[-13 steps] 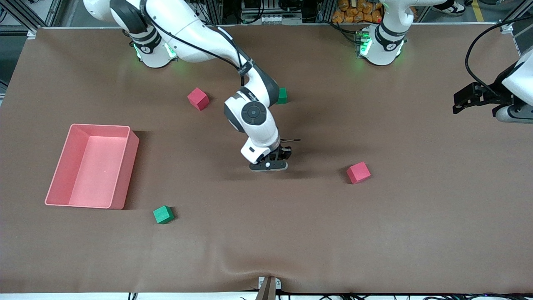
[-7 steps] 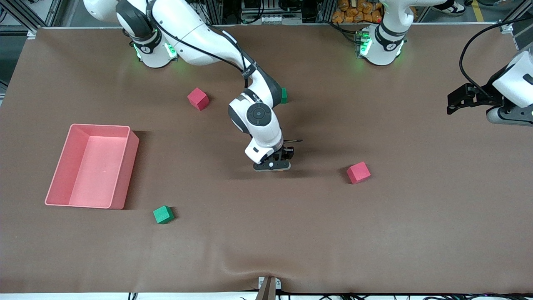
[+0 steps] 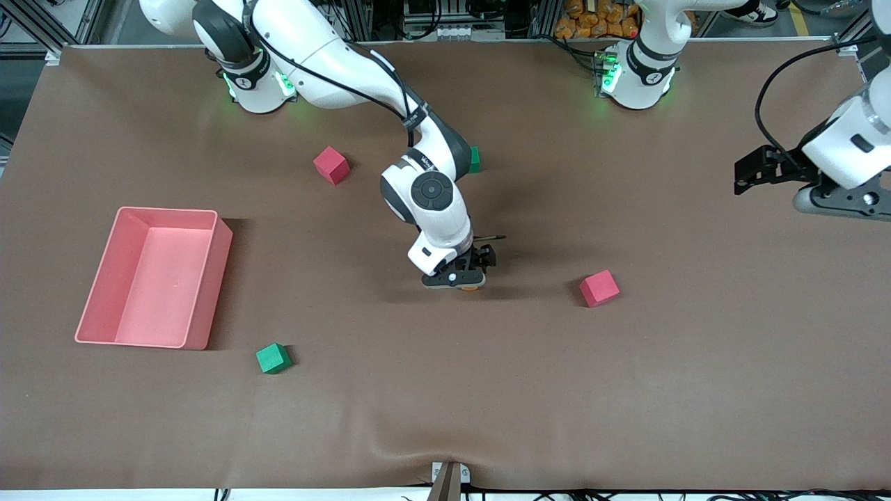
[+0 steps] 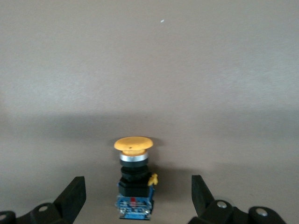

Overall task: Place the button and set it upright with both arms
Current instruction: 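Release the button upright while the left gripper reaches toward it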

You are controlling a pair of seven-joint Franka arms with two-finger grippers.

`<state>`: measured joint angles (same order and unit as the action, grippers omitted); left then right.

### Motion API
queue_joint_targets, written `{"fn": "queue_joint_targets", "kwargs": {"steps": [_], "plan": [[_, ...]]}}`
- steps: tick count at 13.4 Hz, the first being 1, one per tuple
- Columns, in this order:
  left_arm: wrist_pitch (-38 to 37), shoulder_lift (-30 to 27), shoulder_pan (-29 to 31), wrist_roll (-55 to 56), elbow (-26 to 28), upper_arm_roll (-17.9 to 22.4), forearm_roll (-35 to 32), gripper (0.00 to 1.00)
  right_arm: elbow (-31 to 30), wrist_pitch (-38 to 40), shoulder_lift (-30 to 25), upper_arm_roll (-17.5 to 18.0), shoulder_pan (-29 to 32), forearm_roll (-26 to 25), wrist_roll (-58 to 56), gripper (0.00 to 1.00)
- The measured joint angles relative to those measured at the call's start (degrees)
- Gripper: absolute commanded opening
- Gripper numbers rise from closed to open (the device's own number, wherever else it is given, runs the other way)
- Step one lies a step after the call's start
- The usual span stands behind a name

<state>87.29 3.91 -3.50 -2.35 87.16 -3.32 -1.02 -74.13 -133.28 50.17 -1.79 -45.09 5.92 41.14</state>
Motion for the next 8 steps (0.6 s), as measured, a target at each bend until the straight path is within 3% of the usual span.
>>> {"fn": "queue_joint_targets", "kwargs": {"steps": [6,8], "plan": [[0.01,4.31,-1.07,0.03,-0.04,-2.26,1.55,1.0,0.65,14.77,-7.29,-0.53,5.71,-0.05,-4.53,1.0],[0.04,6.69,-1.47,0.85,-0.07,-2.31,3.26,1.0,-2.57,16.04,-10.23,-0.59,8.8,-0.05,-9.91,1.0]]}}
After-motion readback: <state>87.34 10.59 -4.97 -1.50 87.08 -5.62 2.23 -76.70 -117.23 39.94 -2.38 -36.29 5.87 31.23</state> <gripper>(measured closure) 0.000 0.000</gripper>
